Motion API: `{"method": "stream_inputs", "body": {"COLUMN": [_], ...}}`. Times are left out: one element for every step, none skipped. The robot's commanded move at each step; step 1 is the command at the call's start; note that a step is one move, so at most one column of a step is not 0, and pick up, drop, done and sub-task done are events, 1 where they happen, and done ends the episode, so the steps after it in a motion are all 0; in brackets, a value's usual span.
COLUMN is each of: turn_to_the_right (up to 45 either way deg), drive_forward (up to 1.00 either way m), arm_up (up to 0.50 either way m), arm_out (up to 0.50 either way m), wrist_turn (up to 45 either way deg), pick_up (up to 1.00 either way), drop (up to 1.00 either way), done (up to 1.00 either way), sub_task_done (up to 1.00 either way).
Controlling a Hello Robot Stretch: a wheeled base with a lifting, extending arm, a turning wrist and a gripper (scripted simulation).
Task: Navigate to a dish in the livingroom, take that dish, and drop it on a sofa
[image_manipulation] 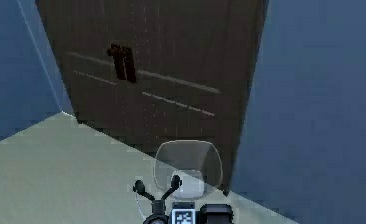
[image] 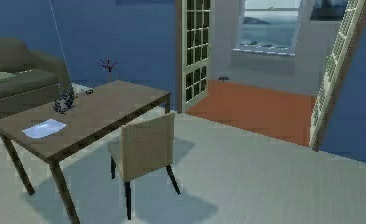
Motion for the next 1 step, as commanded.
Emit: {"method": "stream_inputs", "body": {"turn_to_the_right": [-24.0], "drive_forward": [0.0], "arm_up": [0.0], "arm_out": [0.0], "wrist_turn": [0.0], "pick_up": [0.0], "drop": [0.0], "done": [0.0], "sub_task_done": [0.0]}}
